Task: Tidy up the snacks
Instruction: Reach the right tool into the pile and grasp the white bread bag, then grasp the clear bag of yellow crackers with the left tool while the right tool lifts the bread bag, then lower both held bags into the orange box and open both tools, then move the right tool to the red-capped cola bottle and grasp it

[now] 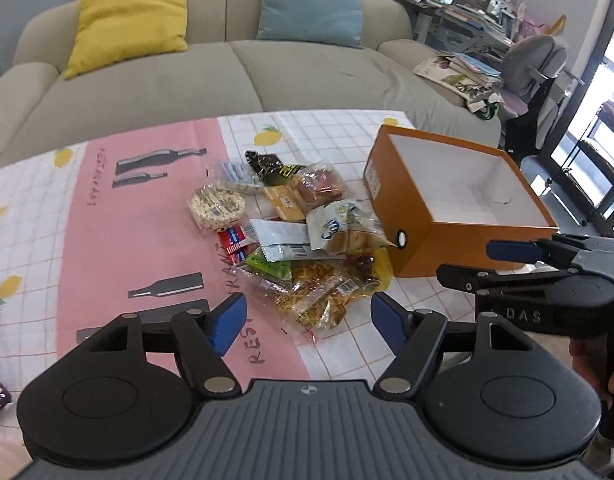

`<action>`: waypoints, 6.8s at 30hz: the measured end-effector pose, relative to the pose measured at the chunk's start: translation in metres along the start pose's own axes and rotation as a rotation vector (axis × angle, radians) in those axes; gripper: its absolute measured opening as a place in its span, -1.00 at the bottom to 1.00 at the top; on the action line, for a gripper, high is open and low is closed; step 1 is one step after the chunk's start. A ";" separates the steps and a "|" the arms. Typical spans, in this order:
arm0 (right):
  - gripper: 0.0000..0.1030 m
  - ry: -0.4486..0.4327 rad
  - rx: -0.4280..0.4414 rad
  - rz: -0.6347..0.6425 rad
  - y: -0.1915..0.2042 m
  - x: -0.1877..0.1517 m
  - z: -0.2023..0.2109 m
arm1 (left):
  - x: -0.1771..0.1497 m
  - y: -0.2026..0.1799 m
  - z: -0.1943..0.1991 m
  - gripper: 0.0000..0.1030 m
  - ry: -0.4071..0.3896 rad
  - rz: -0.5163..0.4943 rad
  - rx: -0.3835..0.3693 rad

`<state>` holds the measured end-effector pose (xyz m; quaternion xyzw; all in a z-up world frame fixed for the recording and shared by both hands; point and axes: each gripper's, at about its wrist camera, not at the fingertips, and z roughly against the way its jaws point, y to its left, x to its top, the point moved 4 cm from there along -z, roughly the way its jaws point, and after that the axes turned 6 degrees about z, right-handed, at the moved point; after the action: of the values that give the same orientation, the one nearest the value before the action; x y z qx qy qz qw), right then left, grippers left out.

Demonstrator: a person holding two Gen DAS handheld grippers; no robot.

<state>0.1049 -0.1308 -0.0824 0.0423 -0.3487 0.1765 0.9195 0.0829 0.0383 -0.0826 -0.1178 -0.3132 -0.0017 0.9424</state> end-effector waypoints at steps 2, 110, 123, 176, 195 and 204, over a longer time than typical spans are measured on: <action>0.26 -0.027 0.013 0.060 0.005 0.006 -0.009 | 0.003 0.004 -0.009 0.60 0.009 -0.001 0.003; -0.72 -0.107 -0.045 -0.333 -0.173 0.048 0.012 | 0.118 -0.117 -0.067 0.05 0.066 -0.011 -0.210; -0.72 0.076 -0.097 -0.348 -0.221 0.032 -0.058 | 0.121 -0.169 -0.161 0.05 0.246 -0.209 -0.072; -0.13 0.211 -0.012 -0.316 -0.198 0.018 -0.081 | 0.122 -0.171 -0.141 0.49 0.246 -0.341 -0.126; -0.63 0.235 0.093 -0.396 -0.156 0.040 -0.140 | 0.109 -0.072 -0.133 0.42 0.183 -0.046 0.015; -0.57 0.152 0.017 -0.303 -0.140 0.045 -0.103 | 0.093 -0.055 -0.123 0.42 0.143 -0.069 0.012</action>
<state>0.2502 -0.2276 -0.1240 0.0888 -0.2664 0.0415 0.9589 0.2258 -0.0365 -0.1106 -0.1009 -0.2491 -0.0407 0.9623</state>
